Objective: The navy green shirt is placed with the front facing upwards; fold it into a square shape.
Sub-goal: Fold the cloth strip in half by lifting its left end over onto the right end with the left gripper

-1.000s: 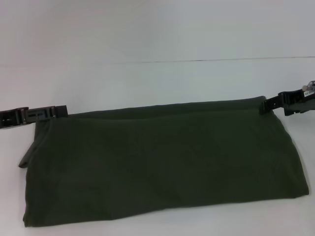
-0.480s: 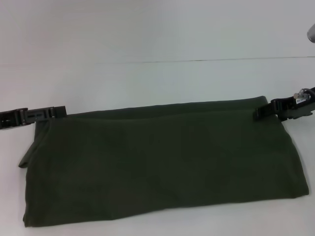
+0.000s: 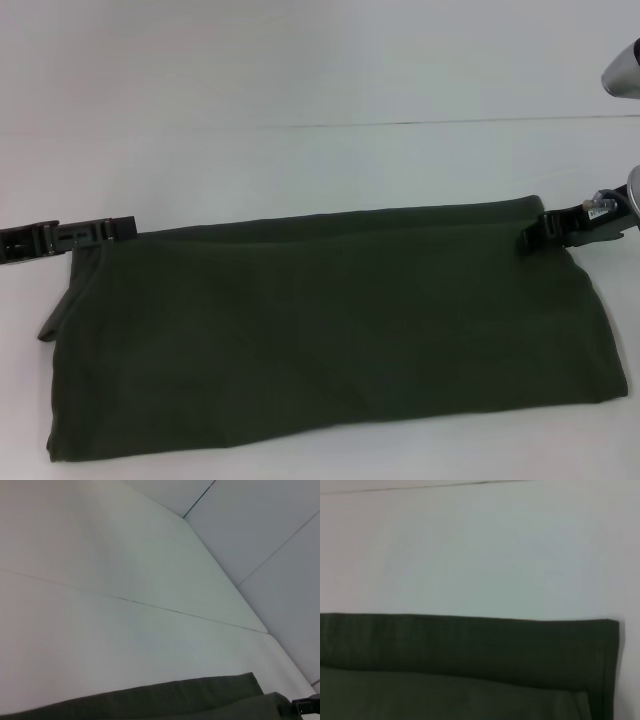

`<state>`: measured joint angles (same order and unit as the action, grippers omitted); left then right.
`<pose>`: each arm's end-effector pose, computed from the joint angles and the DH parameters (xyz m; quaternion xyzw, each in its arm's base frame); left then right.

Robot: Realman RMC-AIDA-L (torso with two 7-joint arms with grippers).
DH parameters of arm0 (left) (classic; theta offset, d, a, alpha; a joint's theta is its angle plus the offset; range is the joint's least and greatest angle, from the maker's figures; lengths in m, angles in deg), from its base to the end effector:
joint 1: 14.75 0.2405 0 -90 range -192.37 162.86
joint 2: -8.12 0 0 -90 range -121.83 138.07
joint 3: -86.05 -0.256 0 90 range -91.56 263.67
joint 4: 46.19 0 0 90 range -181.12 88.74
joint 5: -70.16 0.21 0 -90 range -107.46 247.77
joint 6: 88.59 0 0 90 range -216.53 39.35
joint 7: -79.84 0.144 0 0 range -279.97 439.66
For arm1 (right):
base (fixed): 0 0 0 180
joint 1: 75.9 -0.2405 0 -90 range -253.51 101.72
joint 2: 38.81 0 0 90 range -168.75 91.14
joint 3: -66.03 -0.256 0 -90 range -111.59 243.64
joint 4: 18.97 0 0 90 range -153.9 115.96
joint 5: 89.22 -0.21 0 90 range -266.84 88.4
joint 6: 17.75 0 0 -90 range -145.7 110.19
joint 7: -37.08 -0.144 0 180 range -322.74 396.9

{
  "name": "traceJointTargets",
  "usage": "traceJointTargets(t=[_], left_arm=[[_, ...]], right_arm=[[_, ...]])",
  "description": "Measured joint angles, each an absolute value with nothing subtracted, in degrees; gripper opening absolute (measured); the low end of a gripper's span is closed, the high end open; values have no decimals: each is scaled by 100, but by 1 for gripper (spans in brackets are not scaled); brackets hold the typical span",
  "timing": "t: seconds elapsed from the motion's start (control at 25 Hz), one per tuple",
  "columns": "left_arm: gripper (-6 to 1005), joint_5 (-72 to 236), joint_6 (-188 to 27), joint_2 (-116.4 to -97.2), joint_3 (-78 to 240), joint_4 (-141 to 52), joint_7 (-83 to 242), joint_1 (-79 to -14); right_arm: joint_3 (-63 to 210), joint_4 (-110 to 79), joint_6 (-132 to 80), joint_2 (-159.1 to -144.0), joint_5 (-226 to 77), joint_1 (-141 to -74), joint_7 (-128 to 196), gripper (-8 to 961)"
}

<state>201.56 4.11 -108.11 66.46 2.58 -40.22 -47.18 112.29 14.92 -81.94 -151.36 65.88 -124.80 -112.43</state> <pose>-0.2969 0.3449 0.0803 -0.8024 -0.5203 -0.2364 0.1719 0.2741 0.4315 0.0287 -0.7707 0.5726 -0.0489 0.2750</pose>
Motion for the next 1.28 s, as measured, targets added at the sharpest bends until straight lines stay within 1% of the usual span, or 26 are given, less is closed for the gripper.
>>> traceJointTargets(t=[0.36, 0.4, 0.56, 0.6, 0.64, 0.72, 0.8, 0.96, 1.16, 1.28], left_arm=[[870, 20147, 396, -10807, 6646, 258, -4014, -4718], [870, 20143, 395, -10807, 6646, 258, -4013, -4718], [868, 20120, 368, -10811, 6645, 205, -4007, -4718], [867, 20116, 335, -10812, 6646, 190, -4005, -4718], [867, 20115, 322, -10812, 6645, 189, -4003, -4718], [866, 20114, 312, -10812, 6646, 189, -4001, -4718], [865, 20115, 309, -10814, 6646, 188, -3996, -4718], [863, 20115, 306, -10816, 6645, 188, -3990, -4718], [861, 20115, 300, -10816, 6646, 182, -3986, -4713], [859, 20113, 299, -10816, 6646, 154, -3980, -4708]], right_arm=[[11229, 1532, -8130, -15140, 6551, -12477, -11178, 308], [11225, 1564, -8129, -15143, 6547, -12477, -11175, 275], [11214, 1783, -8130, -15230, 6543, -12450, -11172, 140], [11211, 1958, -8138, -15295, 6524, -12428, -11170, 107], [11211, 1958, -8138, -15295, 6524, -12428, -11170, 97], [11212, 2132, -8174, -15360, 6472, -12412, -11166, 77], [11226, 2247, -8224, -15391, 6386, -12409, -11164, 57], [11218, 2565, -8432, -15427, 6052, -12401, -11119, 57], [11197, 2894, -8517, -15441, 5958, -12306, -11190, 56], [11198, 2947, -8516, -15404, 5943, -12231, -11298, 56]])
